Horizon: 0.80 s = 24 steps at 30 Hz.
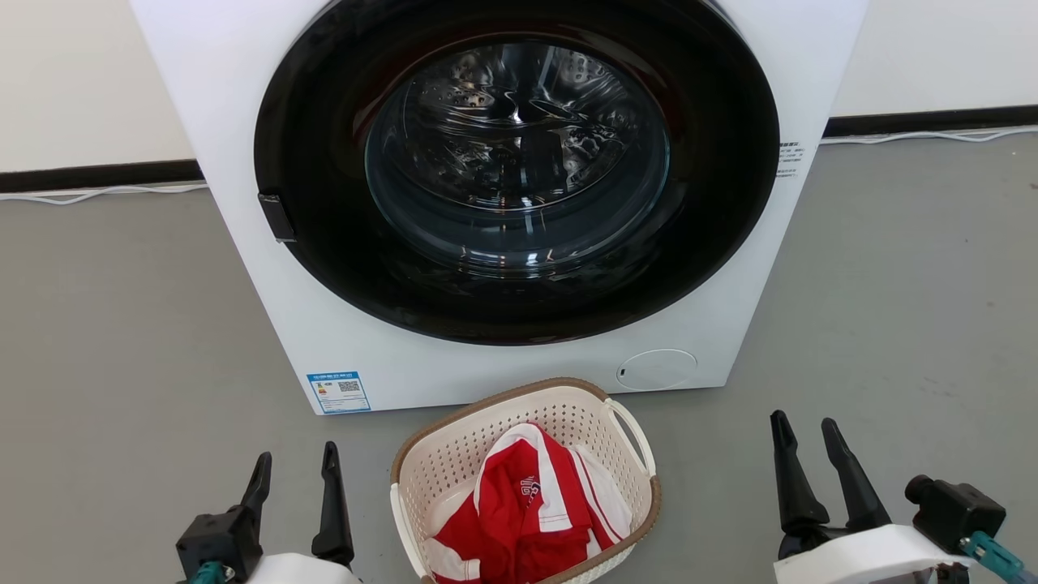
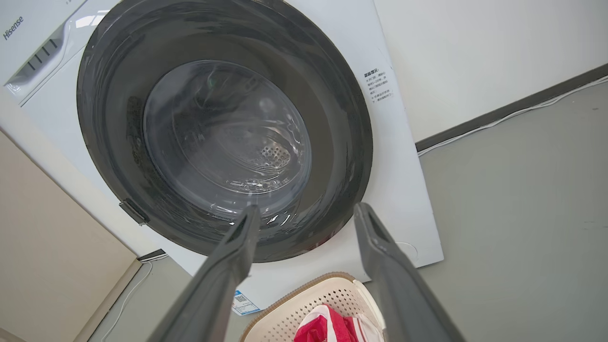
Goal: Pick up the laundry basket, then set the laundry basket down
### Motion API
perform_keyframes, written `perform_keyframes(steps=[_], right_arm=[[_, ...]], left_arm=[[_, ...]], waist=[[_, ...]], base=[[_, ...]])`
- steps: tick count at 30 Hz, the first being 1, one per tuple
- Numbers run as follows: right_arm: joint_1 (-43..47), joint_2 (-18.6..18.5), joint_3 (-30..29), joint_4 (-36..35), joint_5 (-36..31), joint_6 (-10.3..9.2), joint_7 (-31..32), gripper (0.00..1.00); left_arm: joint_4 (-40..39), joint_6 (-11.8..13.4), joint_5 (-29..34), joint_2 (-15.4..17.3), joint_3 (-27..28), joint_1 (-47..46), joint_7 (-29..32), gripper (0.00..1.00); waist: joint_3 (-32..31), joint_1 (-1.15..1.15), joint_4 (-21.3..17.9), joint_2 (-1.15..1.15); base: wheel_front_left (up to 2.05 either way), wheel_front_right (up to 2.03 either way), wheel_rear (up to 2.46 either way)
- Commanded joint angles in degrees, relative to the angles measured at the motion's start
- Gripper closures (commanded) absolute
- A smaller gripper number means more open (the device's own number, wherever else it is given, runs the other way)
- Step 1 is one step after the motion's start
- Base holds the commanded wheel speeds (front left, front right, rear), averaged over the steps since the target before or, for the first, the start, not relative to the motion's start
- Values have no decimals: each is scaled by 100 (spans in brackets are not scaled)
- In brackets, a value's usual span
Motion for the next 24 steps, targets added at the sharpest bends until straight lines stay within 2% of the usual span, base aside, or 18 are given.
perform_keyframes(steps=[1, 24], right_arm=[[-80, -73, 127, -226, -223, 34, -125, 0], [-39, -99, 232, -332, -1688, 42, -495, 0]], left_arm=[[-213, 98, 225, 80, 87, -109, -81, 0], [-352, 293, 1630, 88, -97, 34, -450, 0]], waist=[[3, 0, -2, 0], [-1, 0, -11, 0]], base=[[0, 0, 0], [0, 0, 0]])
